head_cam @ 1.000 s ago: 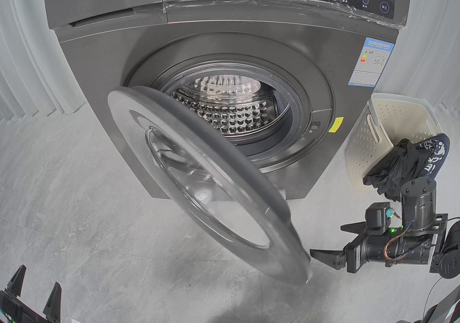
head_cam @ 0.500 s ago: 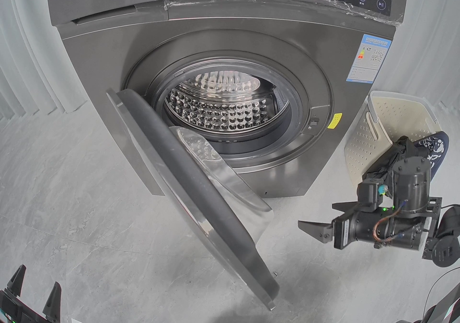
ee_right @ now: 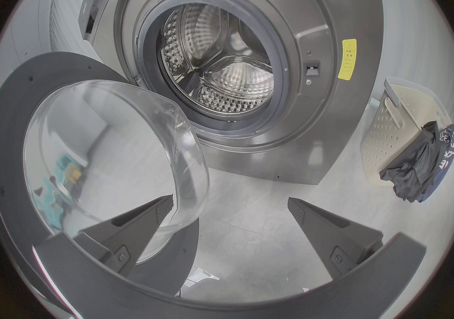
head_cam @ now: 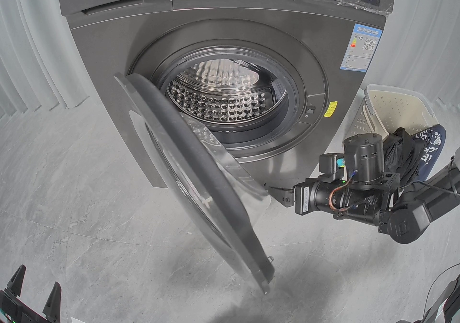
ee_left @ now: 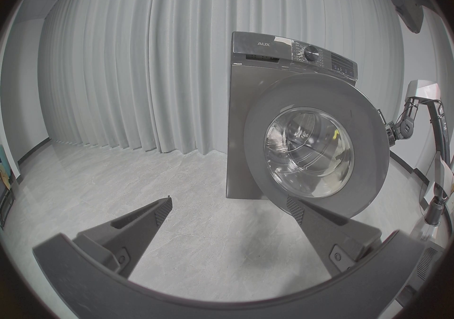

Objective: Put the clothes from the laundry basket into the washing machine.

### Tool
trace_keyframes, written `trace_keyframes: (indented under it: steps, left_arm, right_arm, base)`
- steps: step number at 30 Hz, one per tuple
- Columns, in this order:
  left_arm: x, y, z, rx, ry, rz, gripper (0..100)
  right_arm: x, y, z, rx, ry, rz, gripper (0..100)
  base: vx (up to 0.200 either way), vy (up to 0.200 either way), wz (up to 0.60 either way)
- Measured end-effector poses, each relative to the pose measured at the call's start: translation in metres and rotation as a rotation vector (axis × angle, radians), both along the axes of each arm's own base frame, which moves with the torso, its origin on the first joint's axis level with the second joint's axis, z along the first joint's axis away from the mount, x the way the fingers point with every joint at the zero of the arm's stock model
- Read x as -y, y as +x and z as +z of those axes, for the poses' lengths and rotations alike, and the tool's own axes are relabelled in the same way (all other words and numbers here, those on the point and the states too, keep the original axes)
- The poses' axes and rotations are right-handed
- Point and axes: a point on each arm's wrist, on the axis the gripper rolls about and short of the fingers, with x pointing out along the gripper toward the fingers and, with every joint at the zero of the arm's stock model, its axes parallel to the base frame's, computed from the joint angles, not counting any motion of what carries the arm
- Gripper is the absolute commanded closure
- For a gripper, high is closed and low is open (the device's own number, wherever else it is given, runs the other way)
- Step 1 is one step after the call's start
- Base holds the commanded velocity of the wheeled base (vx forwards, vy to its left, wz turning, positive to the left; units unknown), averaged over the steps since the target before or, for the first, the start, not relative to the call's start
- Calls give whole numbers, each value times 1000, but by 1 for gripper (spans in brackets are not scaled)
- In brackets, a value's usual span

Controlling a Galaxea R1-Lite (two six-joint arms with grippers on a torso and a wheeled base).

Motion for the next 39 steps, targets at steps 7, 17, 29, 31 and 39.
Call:
trace_keyframes:
  steps: [7,17,29,31,39]
  left_arm:
    - [0,0,0,0,0,0,0]
    - [0,0,0,0,1,0,0]
    - [0,0,0,0,1,0,0]
    - [0,0,0,0,1,0,0]
    - [0,0,0,0,3,0,0]
  right_arm:
    - [-19,-14,-13,-40,-25,75,0]
    - [-29,-10,-8,-9,22,83,0]
    - [-63,3,-21,8,44,135,0]
    - [-69,1,-24,5,43,149,0]
    - [-81,1,-20,16,74,168,0]
  base:
    - [0,0,0]
    - [-120,0,0]
    - [-67,0,0]
    - [0,0,0]
    - [-75,0,0]
